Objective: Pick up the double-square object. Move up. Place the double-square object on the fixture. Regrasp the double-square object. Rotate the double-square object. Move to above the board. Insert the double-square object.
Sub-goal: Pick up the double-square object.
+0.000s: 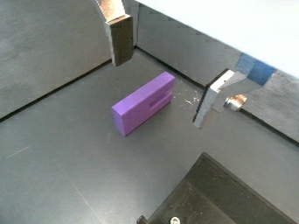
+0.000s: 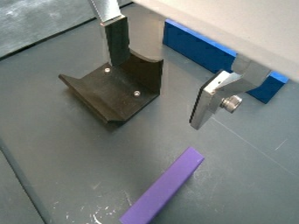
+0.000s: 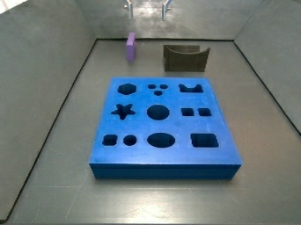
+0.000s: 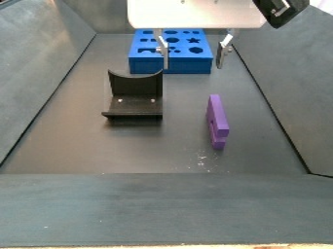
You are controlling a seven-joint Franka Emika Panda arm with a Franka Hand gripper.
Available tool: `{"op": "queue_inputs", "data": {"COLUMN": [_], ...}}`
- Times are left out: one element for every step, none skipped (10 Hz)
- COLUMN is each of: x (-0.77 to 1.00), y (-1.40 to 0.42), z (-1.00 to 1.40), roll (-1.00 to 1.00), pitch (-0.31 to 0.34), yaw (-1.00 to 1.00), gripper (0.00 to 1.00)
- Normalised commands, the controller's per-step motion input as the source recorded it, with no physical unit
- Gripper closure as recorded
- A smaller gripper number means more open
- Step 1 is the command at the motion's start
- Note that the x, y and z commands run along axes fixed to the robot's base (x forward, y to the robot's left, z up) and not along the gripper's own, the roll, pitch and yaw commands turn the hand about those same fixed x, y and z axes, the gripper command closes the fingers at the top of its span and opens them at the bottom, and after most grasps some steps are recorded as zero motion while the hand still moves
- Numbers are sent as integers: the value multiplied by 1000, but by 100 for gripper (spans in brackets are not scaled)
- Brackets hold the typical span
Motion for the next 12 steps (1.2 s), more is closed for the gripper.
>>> {"op": "queue_inputs", "data": {"x": [-26, -214, -317, -363, -369, -354, -249, -171, -109, -89, -71, 0], "y": [3, 57, 131, 177, 209, 240, 251, 257, 214, 129, 60, 66], "z": [0, -69, -226, -386, -434, -434, -460, -466, -437, -423, -457, 0], "roll": [0, 100, 311, 449, 466, 394, 306, 283, 211, 171, 183, -57], "pitch": [0, 0, 0, -29, -40, -89, -180, -226, -226, -251, -217, 0], "yaw": [0, 0, 0, 0, 0, 0, 0, 0, 0, -29, 0, -14], "gripper": [0, 0, 0, 0, 0, 0, 0, 0, 0, 0, 0, 0]}}
